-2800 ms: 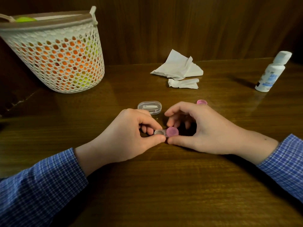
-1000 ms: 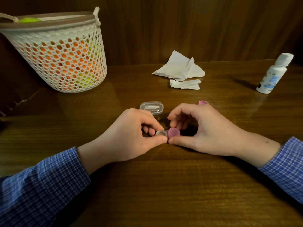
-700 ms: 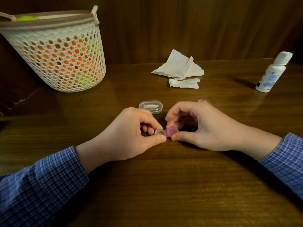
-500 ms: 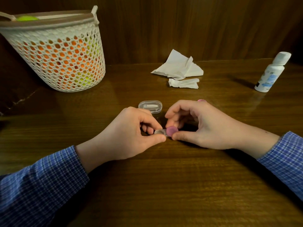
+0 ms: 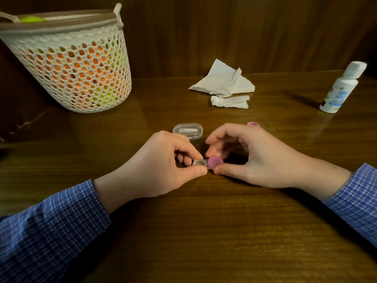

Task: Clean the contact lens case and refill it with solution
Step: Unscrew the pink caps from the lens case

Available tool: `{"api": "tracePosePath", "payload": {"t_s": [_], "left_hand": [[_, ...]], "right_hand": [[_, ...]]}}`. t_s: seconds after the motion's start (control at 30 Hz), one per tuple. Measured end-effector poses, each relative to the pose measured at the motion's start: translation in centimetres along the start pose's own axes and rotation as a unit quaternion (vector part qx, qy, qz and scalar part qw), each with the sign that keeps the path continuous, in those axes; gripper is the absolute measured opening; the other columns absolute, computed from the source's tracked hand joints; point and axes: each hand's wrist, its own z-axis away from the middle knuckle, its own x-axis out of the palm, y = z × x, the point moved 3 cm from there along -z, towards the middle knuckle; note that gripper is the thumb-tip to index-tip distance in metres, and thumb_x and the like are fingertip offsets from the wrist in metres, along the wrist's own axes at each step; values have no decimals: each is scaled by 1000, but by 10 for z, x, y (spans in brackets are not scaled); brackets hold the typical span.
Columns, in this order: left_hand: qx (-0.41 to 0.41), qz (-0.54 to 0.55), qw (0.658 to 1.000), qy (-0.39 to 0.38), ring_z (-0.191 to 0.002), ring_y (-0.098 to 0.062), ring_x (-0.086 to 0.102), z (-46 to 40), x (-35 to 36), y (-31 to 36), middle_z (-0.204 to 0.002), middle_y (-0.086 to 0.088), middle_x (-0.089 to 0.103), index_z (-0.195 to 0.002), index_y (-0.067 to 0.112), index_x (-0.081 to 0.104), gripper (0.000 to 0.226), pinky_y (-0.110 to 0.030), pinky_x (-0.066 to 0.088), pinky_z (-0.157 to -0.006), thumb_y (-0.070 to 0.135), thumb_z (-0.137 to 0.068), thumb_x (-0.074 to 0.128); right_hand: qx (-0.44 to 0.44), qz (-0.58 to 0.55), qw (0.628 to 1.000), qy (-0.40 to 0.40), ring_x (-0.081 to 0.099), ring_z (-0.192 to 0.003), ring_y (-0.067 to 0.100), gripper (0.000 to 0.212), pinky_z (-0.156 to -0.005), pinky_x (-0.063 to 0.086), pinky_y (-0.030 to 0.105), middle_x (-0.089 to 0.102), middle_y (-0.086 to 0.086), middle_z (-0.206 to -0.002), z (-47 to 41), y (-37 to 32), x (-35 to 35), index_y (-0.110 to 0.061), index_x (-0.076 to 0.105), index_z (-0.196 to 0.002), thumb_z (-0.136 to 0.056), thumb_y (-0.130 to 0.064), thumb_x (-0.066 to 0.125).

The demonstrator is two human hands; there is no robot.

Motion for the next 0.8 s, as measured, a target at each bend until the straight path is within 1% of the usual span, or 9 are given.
{"api": "tracePosePath", "payload": {"t_s": [0.07, 0.13, 0.2, 0.3, 0.4, 0.5, 0.57, 0.7, 0.8], "left_hand": [[2, -2, 1000, 0, -79, -16, 66, 0, 0, 0, -80, 9, 69, -98, 28, 82, 17, -29, 55, -64, 33, -82, 81], [4, -2, 1000, 1, -79, -18, 66, 0, 0, 1, -80, 9, 69, -97, 28, 82, 16, -29, 54, -62, 33, -82, 81], [2, 1, 1000, 1, -79, -18, 66, 0, 0, 0, -81, 7, 70, -97, 28, 82, 16, -31, 54, -63, 34, -81, 81], [-1, 2, 1000, -2, -80, -18, 66, 0, 0, -1, -82, 7, 70, -98, 27, 82, 17, -31, 54, -64, 33, -82, 81], [-2, -5, 1000, -3, -81, -17, 66, 0, 0, 0, -82, 9, 70, -98, 29, 82, 17, -30, 55, -65, 33, -82, 81], [1, -13, 1000, -1, -81, -15, 66, 0, 0, 0, -81, 11, 70, -98, 29, 82, 15, -27, 56, -64, 31, -83, 81], [-2, -12, 1000, -2, -81, -16, 66, -1, 1, 0, -81, 10, 70, -97, 29, 82, 15, -28, 55, -64, 32, -83, 81], [-5, -7, 1000, -3, -81, -15, 66, 0, 1, 0, -81, 10, 70, -99, 28, 82, 18, -28, 55, -65, 34, -81, 80], [-5, -9, 1000, -3, -81, -14, 66, 0, 0, 1, -81, 11, 69, -99, 29, 81, 18, -28, 56, -65, 34, -82, 81]], "right_hand": [[-8, 48, 999, 25, 67, -102, 0, 53, -86, 56, 18, 70, -18, -103, 2, -1, 2, -30, 63, -123, -76, -42, 85], [8, 67, 997, 44, 67, -98, 0, 52, -83, 56, 22, 70, -19, -97, 2, 0, 1, -34, 64, -118, -73, -51, 83], [14, 45, 998, 32, 69, -94, 2, 46, -84, 56, 23, 72, -20, -97, 1, 1, 2, -33, 64, -116, -76, -43, 85], [2, 10, 1000, 8, 71, -99, 2, 42, -89, 55, 17, 73, -19, -102, 1, 2, 1, -29, 62, -121, -85, -28, 83], [-1, 13, 1000, 12, 68, -103, 1, 47, -87, 55, 15, 70, -20, -108, 3, 1, 2, -30, 62, -124, -83, -33, 84], [8, 39, 998, 46, 66, -99, 0, 49, -80, 56, 16, 68, -18, -100, 2, 1, 3, -34, 64, -116, -74, -47, 86], [14, 26, 999, 41, 68, -95, 1, 44, -82, 57, 19, 70, -17, -96, 2, 2, 3, -33, 64, -115, -77, -42, 85], [1, -1, 1000, 11, 70, -99, 5, 39, -87, 57, 21, 72, -17, -103, 3, 1, 2, -28, 63, -121, -86, -25, 81], [0, 3, 1000, 20, 68, -102, 3, 45, -85, 58, 21, 69, -17, -106, 4, 0, 2, -30, 63, -121, -80, -33, 84]]}}
